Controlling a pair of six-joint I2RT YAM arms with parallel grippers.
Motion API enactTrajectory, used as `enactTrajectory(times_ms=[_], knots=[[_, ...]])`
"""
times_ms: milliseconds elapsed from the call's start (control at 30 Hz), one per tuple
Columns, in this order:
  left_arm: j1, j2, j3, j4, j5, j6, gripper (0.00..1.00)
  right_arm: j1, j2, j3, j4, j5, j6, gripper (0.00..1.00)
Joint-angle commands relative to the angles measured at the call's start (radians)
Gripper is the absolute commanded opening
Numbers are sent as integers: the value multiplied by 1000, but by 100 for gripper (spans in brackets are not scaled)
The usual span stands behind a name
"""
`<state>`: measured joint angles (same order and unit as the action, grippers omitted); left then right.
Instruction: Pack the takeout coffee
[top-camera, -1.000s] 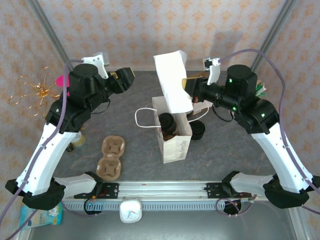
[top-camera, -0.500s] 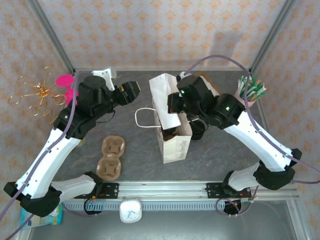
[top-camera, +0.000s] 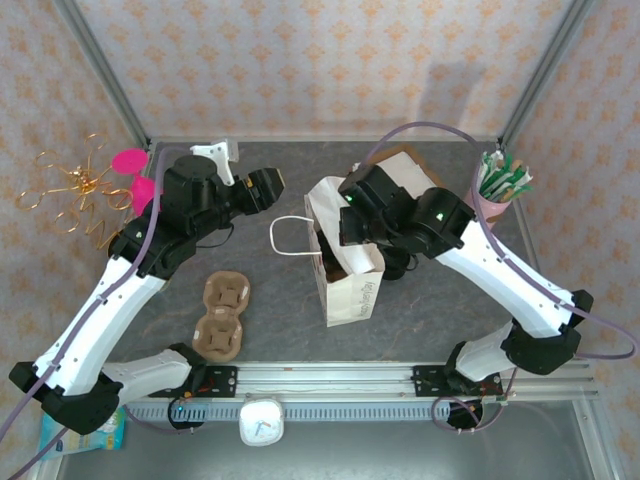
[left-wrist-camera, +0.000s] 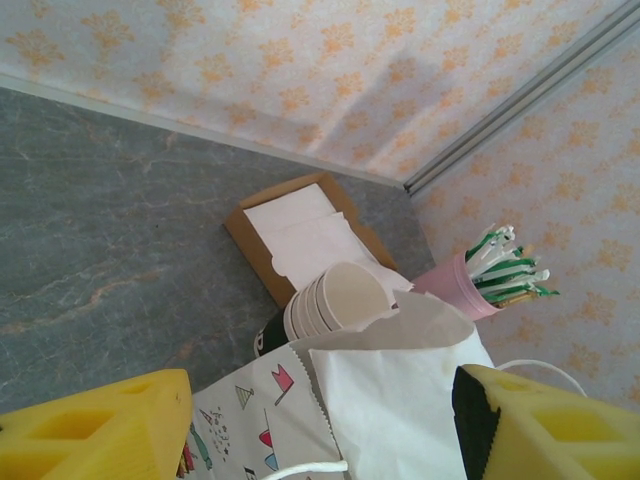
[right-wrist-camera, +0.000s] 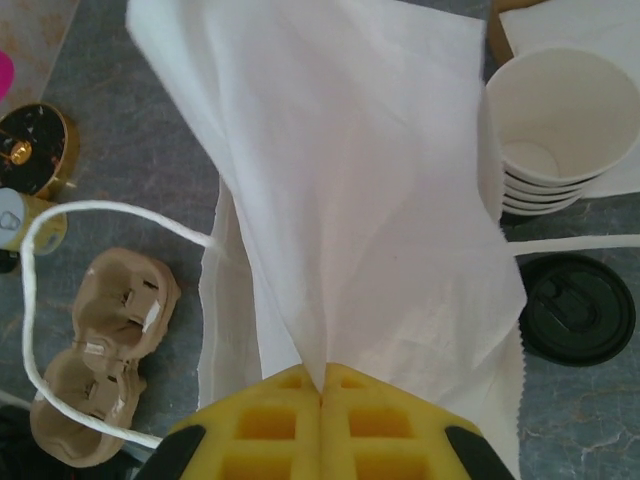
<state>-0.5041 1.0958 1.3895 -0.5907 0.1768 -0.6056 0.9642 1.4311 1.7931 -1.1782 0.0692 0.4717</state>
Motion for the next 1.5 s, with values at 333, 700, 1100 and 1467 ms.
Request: enactTrajectory(times_ms=[333,700,1100,1467], knots=[[-5,-4,-12,34,20,0,72,4,23,-74,-52,17,33,0],[-5,-7,-18,41,15,-2,73,-52,73,-44,-34,35,15,12],[-10,19,23,32,20,0,73,-92,81,118,-35,-34,-37,34],[-120,93,100,69,-36,13,72,-535,-70,58,109,-101,-122,48]])
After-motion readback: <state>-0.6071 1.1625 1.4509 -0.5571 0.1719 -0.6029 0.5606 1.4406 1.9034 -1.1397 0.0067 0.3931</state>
